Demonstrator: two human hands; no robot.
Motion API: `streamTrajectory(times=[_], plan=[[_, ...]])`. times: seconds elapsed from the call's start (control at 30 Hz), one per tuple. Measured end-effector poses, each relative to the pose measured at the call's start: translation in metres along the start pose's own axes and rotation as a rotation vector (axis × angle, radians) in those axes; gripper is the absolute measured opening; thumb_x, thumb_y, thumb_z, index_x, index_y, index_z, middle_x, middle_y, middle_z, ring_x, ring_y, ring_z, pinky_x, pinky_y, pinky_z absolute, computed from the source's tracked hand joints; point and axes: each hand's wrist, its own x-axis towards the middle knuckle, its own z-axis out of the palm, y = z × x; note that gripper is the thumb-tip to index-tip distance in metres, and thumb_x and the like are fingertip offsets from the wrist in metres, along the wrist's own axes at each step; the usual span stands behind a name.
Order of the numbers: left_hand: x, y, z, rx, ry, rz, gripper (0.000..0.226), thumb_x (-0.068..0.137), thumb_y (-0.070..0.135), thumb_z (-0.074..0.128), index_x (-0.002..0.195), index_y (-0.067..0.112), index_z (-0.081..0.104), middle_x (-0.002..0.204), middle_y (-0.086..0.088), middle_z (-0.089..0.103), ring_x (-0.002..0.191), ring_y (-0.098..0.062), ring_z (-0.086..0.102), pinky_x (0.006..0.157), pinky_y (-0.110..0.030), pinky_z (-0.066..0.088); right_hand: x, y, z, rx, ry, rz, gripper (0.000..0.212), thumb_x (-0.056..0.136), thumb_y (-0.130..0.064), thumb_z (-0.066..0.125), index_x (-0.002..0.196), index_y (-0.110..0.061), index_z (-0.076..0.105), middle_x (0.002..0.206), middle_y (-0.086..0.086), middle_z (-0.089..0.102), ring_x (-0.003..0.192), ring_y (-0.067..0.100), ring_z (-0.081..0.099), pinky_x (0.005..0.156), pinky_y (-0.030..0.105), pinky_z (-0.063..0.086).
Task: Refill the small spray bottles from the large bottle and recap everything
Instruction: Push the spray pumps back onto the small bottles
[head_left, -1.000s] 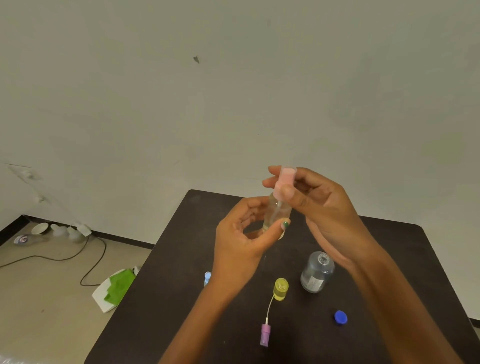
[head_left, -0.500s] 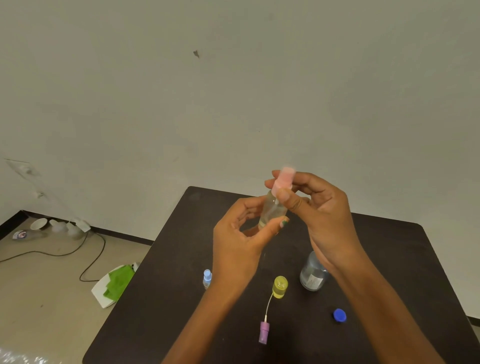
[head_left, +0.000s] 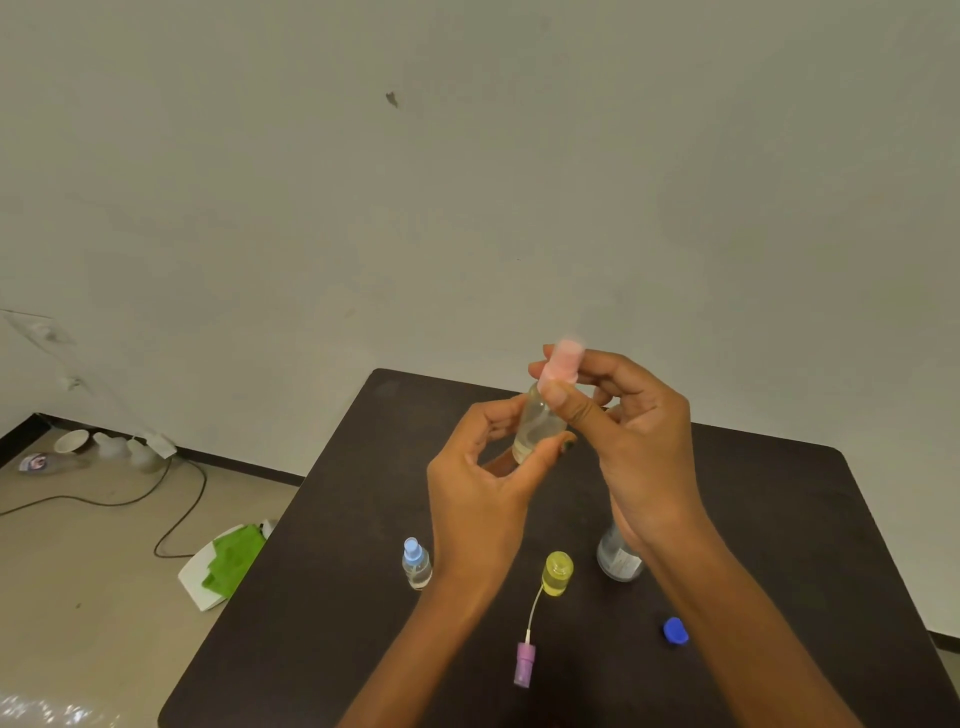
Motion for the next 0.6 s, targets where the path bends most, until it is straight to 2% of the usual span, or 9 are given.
streamTrajectory(times=[0.17,0.27,0.4,0.5,0.6], plan=[[0.002,-0.009,-0.004,0.076,-0.053,0.005,0.029,0.072,0.015,0.078,0.097,0.019,0.064,0.090,0.013,0.069,0.086,-0.001,0.065,0.074,-0.007,0.047,0.007,-0.002,-0.012,-0.087,-0.208,0.076,0.026,0.076,-0.033,0.070,0.101,-0.028,0.069,0.100,-0.007,0.072,0.103,0.020,0.063,0.087,0.059,0.047],[0.004,-0.021,-0.007,0.083,-0.142,-0.045,0.038,0.074,0.012,0.077,0.109,0.018,0.062,0.094,0.011,0.070,0.090,-0.003,0.067,0.077,-0.012,0.051,0.009,0.003,-0.018,-0.158,-0.338,0.115,0.025,0.078,-0.029,0.068,0.103,-0.025,0.067,0.102,-0.010,0.071,0.101,0.011,0.065,0.086,0.052,0.051],[0.003,-0.048,-0.014,0.118,-0.211,-0.123,0.035,0.077,0.010,0.075,0.110,0.015,0.064,0.098,0.005,0.071,0.093,-0.007,0.068,0.081,-0.021,0.055,0.003,0.029,-0.022,-0.163,-0.371,0.148,0.022,0.082,-0.021,0.068,0.104,-0.018,0.067,0.102,-0.008,0.070,0.100,0.011,0.065,0.078,0.043,0.057],[-0.004,-0.075,-0.016,0.133,-0.223,-0.204,0.034,0.075,0.007,0.075,0.106,0.017,0.065,0.097,0.005,0.072,0.091,-0.006,0.068,0.080,-0.020,0.054,-0.003,0.057,-0.024,-0.230,-0.384,0.185,0.022,0.081,-0.019,0.071,0.103,-0.021,0.068,0.103,-0.009,0.069,0.100,0.011,0.064,0.081,0.042,0.056],[-0.019,-0.111,-0.014,0.151,-0.210,-0.333,0.034,0.075,0.005,0.075,0.100,0.025,0.064,0.094,0.007,0.072,0.090,-0.005,0.068,0.080,-0.021,0.054,-0.009,0.086,-0.028,-0.348,-0.410,0.248,0.023,0.082,-0.026,0.071,0.103,-0.033,0.066,0.106,-0.017,0.066,0.105,0.006,0.061,0.088,0.041,0.054]])
